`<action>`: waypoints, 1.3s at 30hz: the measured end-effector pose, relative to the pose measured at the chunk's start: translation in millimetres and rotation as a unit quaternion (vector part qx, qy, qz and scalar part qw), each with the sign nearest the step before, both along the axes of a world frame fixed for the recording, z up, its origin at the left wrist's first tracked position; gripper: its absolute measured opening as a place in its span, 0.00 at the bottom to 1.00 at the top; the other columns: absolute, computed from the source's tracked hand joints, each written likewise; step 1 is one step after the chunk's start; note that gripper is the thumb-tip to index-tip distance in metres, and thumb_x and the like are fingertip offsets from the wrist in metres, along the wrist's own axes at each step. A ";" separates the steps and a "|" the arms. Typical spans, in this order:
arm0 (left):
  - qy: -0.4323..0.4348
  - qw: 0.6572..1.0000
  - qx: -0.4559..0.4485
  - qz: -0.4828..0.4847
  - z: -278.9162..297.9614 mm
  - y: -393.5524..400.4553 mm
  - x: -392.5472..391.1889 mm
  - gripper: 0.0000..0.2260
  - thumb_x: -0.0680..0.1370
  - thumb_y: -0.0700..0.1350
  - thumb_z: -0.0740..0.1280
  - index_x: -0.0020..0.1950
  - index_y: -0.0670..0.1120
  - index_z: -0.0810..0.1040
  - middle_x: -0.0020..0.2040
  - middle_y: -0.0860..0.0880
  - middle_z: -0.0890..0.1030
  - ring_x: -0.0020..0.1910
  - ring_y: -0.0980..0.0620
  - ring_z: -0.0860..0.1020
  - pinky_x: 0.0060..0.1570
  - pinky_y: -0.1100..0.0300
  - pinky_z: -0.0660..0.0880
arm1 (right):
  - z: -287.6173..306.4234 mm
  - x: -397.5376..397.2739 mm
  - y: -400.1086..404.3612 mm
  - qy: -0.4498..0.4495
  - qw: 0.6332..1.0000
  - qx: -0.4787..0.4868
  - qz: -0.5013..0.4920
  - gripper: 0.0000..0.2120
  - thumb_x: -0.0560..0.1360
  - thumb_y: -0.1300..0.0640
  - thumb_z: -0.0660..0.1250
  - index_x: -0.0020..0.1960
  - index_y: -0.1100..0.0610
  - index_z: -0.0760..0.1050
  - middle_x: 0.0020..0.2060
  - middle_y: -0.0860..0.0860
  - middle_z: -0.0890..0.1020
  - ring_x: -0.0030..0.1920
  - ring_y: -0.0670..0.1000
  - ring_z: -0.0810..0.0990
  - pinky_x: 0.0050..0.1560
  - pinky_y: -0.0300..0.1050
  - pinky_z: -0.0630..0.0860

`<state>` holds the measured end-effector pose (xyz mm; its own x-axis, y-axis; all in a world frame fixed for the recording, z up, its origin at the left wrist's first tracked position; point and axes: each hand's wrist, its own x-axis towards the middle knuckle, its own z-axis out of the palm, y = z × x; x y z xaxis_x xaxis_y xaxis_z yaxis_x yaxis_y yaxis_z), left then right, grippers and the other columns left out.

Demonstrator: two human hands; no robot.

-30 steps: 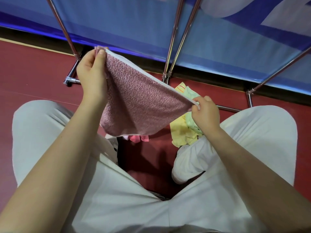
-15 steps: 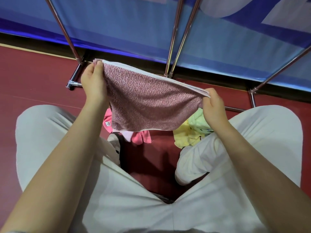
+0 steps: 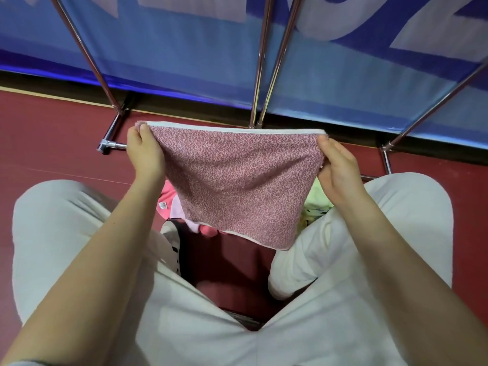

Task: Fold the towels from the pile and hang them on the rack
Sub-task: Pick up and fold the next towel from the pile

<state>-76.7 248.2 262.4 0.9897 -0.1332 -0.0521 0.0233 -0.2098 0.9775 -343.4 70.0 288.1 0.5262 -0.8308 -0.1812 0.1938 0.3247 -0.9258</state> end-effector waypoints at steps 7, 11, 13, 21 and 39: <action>-0.050 0.997 0.021 -0.055 11.7 -10.0 -16.4 0.06 0.83 0.45 0.55 0.51 0.48 0.70 0.41 0.57 0.72 0.48 0.56 0.69 0.42 0.76 0.64 | -9.5 0.8 -8.2 0.157 0.971 -0.114 -0.137 0.14 0.79 0.57 0.63 0.34 0.53 0.70 0.31 0.48 0.69 0.34 0.44 0.66 0.34 0.39 0.62; 0.022 0.998 0.006 -0.056 10.1 -17.4 -25.3 0.09 0.82 0.48 0.57 0.45 0.49 0.73 0.39 0.58 0.74 0.47 0.55 0.71 0.47 0.66 0.68 | -18.9 5.0 -13.3 0.197 0.958 -0.110 -0.176 0.19 0.78 0.58 0.61 0.31 0.52 0.59 0.28 0.47 0.61 0.29 0.44 0.58 0.33 0.43 0.56; 0.101 0.992 -0.049 -0.056 15.4 -24.2 -32.9 0.10 0.81 0.49 0.60 0.43 0.49 0.77 0.42 0.55 0.79 0.45 0.56 0.72 0.51 0.61 0.71 | -23.6 8.2 -18.2 0.203 0.955 -0.068 -0.204 0.19 0.77 0.59 0.61 0.30 0.52 0.59 0.26 0.47 0.62 0.29 0.45 0.59 0.33 0.45 0.56; 0.270 0.941 -0.135 -0.154 48.0 -50.8 -80.6 0.12 0.81 0.53 0.62 0.42 0.49 0.77 0.27 0.56 0.75 0.31 0.57 0.72 0.31 0.65 0.67 | -14.0 35.0 -4.9 0.166 0.966 -0.016 -0.199 0.06 0.72 0.57 0.64 0.36 0.54 0.72 0.32 0.51 0.71 0.37 0.51 0.67 0.40 0.47 0.64; 0.225 0.926 -0.215 -0.214 65.4 -52.6 -114.1 0.12 0.81 0.41 0.59 0.56 0.37 0.80 0.48 0.41 0.81 0.45 0.48 0.79 0.45 0.57 0.77 | 22.2 66.8 69.3 0.149 0.904 -0.397 0.059 0.14 0.80 0.63 0.58 0.61 0.57 0.77 0.44 0.47 0.81 0.44 0.43 0.79 0.51 0.45 0.78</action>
<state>-190.9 195.5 327.7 0.7327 -0.6123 -0.2969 0.4530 0.1133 0.8843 -276.6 139.3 310.4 0.6452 -0.7030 0.2993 -0.0948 -0.4623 -0.8816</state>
